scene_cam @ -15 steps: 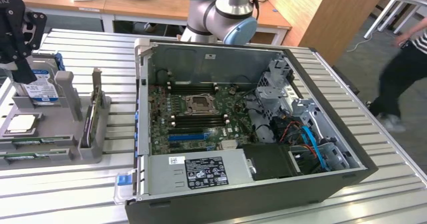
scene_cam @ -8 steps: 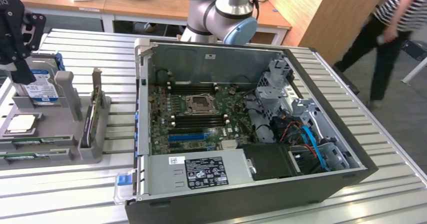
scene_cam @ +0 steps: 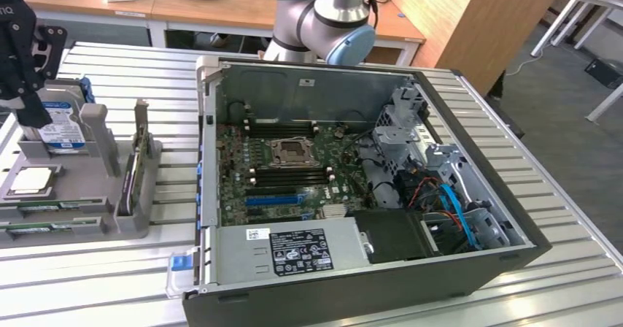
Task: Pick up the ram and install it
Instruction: 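Pick up the ram and move it above insertion slot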
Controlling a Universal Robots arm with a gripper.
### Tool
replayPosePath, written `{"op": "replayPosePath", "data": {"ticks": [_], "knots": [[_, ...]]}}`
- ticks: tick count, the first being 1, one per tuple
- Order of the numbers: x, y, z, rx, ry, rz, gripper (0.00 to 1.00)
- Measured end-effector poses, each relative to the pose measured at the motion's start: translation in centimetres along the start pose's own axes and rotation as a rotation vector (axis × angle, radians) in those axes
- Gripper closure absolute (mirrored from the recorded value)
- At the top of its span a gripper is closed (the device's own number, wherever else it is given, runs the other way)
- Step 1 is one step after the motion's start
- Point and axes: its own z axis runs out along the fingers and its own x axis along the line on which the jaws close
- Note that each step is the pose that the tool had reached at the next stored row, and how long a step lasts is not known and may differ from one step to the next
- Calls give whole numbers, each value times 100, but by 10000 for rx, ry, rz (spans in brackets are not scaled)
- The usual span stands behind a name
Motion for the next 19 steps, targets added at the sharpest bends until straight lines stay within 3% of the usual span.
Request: {"op": "replayPosePath", "data": {"ticks": [8,11,14,19], "knots": [[-1,0,0,0,-6,-4,89],[-1,-3,-24,-33,-58,3,89],[-3,-12,-77,-63,-106,9,89],[2,-37,-205,-97,-109,5,89]]}}
